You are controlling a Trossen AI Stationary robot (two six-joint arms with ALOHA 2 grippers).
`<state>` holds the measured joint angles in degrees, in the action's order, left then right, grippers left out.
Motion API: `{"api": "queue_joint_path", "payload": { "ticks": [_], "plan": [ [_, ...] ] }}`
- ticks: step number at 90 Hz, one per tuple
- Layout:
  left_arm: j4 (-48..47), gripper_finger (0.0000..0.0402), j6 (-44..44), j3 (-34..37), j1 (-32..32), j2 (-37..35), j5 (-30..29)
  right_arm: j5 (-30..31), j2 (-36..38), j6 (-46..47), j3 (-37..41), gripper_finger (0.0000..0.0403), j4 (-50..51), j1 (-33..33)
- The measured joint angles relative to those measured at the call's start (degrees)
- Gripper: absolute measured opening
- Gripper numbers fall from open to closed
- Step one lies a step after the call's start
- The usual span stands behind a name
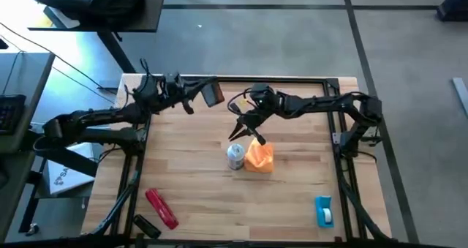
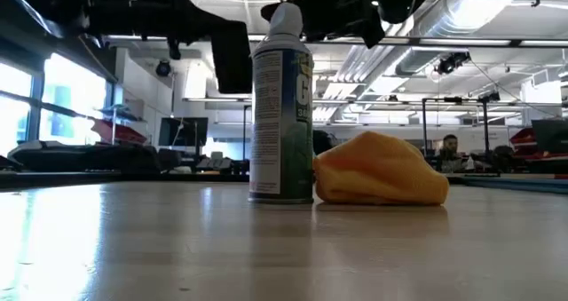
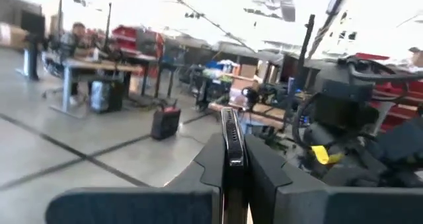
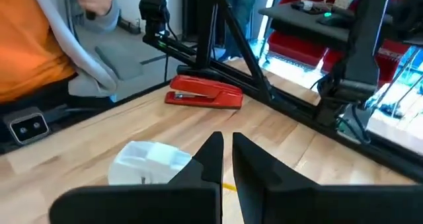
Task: Apply microfiber cloth
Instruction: Spray the front and back of the black cellphone using the white spray bottle
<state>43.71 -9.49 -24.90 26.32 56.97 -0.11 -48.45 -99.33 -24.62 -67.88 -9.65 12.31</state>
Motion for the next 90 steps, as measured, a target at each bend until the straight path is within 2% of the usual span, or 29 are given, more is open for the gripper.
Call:
{"api": "queue_joint_path", "payload": {
  "ticks": [15,42,69,90],
  "plan": [
    [-0.2,0.0012,2.9,0.9,-3.7,0.0,-3.2,1.7,0.0,0.6,-0.1,0.0000,-1.1,-2.0],
    [0.0,0.0012,5.0,0.8,-10.2,1.2,-9.6,1.2,-1.5,-1.3,-4.2,0.0000,7.0,-1.8],
    [0.0,0.0012,8.7,0.8,-15.8,3.3,-18.7,1.3,-1.5,-3.9,-4.4,0.0000,8.5,-1.5],
    [0.3,0.0012,10.9,0.8,-18.3,3.3,-22.7,1.6,-1.1,-6.3,-8.1,0.0000,13.0,-1.1]
  ]
}}
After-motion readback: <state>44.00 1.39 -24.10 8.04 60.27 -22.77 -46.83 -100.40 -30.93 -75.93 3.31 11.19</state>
